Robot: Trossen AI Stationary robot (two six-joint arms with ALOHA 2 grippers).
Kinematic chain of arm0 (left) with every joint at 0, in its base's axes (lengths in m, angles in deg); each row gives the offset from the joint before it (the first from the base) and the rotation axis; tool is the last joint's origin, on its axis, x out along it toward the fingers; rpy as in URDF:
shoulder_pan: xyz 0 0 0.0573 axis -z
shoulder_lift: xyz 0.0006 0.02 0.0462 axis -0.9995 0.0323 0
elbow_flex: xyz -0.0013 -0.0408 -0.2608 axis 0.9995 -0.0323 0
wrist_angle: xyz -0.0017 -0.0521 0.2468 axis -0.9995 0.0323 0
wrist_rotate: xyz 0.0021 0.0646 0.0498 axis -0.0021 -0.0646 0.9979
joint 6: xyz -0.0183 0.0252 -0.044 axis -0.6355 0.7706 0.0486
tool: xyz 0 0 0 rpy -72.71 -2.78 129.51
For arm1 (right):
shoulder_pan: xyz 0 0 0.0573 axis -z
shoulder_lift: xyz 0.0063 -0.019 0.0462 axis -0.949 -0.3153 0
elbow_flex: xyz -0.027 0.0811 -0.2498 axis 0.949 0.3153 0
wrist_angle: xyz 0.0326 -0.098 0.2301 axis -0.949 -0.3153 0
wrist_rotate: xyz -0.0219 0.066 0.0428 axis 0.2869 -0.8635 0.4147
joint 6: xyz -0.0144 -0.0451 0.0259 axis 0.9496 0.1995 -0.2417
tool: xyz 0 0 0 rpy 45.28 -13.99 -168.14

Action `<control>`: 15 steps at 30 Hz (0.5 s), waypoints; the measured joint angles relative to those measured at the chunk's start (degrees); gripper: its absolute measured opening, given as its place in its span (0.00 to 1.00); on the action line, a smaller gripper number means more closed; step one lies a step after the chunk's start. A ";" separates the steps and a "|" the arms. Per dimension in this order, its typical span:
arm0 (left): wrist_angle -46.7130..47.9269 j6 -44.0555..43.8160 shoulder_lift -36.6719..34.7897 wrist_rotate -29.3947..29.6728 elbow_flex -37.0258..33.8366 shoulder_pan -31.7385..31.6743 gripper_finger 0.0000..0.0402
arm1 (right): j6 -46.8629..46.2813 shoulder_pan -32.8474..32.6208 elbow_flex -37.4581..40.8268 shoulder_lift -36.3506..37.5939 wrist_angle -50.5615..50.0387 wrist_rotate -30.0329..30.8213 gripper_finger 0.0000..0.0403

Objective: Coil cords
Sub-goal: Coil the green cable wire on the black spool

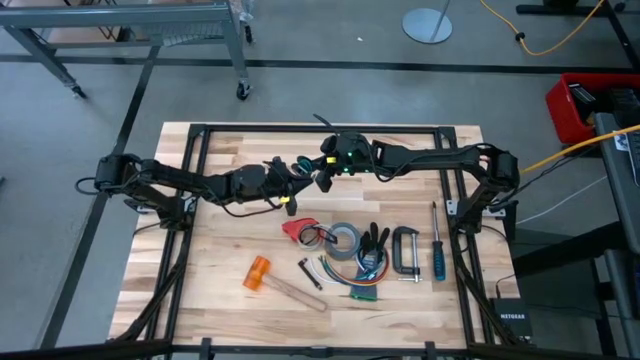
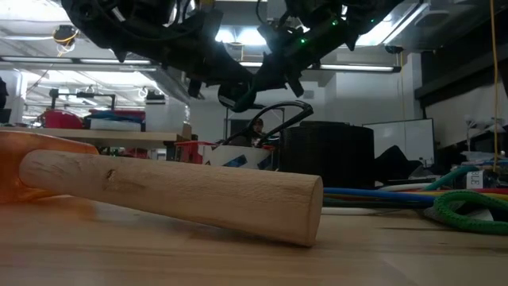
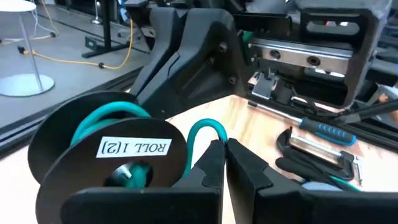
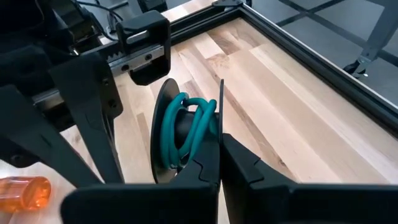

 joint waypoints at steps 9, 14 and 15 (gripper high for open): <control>5.64 -4.76 -0.02 -3.39 0.04 1.15 0.00 | -0.20 0.04 0.02 -0.02 2.48 -0.08 0.01; 5.22 -4.88 0.26 -3.22 0.04 1.30 0.00 | -0.22 0.04 0.02 -0.02 2.15 -0.09 0.01; 5.07 -4.87 0.26 -2.99 0.04 1.15 0.00 | -0.22 0.04 0.02 -0.02 2.06 -0.09 0.01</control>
